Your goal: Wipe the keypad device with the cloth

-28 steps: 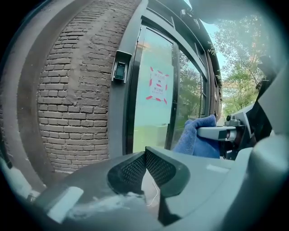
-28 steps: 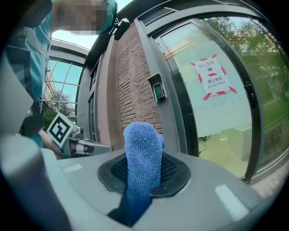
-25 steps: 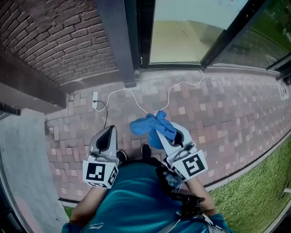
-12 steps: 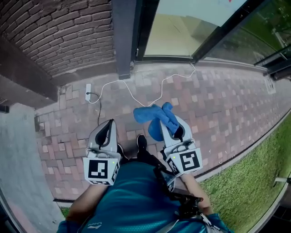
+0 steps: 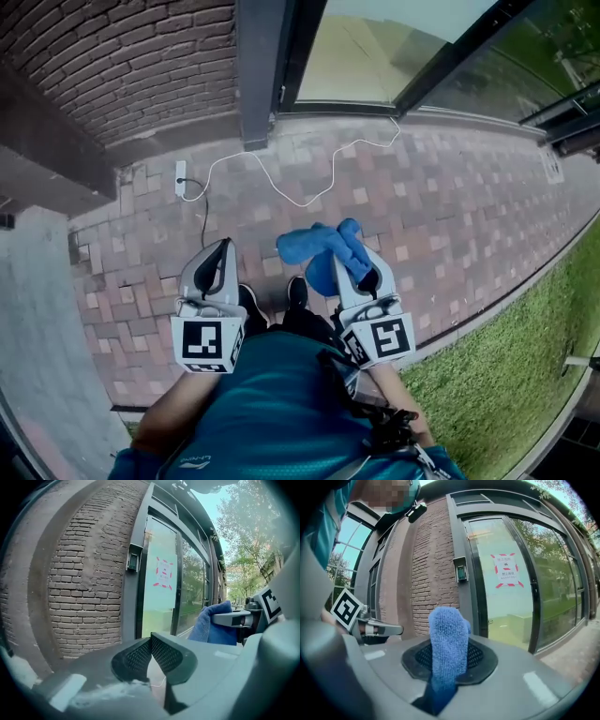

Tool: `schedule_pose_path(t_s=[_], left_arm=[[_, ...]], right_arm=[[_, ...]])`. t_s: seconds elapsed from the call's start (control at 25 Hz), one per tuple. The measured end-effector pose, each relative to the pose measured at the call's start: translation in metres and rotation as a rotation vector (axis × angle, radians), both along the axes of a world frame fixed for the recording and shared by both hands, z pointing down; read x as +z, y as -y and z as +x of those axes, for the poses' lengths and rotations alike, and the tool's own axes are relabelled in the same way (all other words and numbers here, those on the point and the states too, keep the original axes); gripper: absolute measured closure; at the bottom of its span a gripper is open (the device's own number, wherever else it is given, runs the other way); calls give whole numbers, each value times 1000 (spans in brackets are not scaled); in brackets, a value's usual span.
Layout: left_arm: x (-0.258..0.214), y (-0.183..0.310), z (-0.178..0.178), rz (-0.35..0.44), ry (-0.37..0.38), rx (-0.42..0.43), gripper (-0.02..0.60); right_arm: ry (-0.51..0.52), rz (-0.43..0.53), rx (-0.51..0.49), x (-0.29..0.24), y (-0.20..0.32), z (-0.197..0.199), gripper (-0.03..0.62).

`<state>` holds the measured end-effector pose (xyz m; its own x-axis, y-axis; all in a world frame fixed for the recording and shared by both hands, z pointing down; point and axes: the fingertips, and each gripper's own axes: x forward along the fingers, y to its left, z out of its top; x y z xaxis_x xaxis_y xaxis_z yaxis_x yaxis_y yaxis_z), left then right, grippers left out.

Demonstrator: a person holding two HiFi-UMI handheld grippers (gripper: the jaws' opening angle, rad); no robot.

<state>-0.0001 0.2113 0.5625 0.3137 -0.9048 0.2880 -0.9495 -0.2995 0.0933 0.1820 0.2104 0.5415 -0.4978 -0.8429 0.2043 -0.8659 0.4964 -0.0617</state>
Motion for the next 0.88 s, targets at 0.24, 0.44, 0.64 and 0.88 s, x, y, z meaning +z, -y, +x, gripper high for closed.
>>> schedule_pose_path(t_s=[0.24,0.44,0.64,0.88], left_arm=[[-4,-5,11,-2,9,-11,589],[-6,-3,23,10,14,-23,589],[-5,0,34,6,0,-15,589],[-5,5,37,6,-43,-14,591]], right_arm=[[-11,-4,-27,3,9,2,534],[-13,-10,-55,-1,13,8,536],[-22,9,-63,-3,18,13,536],[-26,5,-70,3,19,16,537]])
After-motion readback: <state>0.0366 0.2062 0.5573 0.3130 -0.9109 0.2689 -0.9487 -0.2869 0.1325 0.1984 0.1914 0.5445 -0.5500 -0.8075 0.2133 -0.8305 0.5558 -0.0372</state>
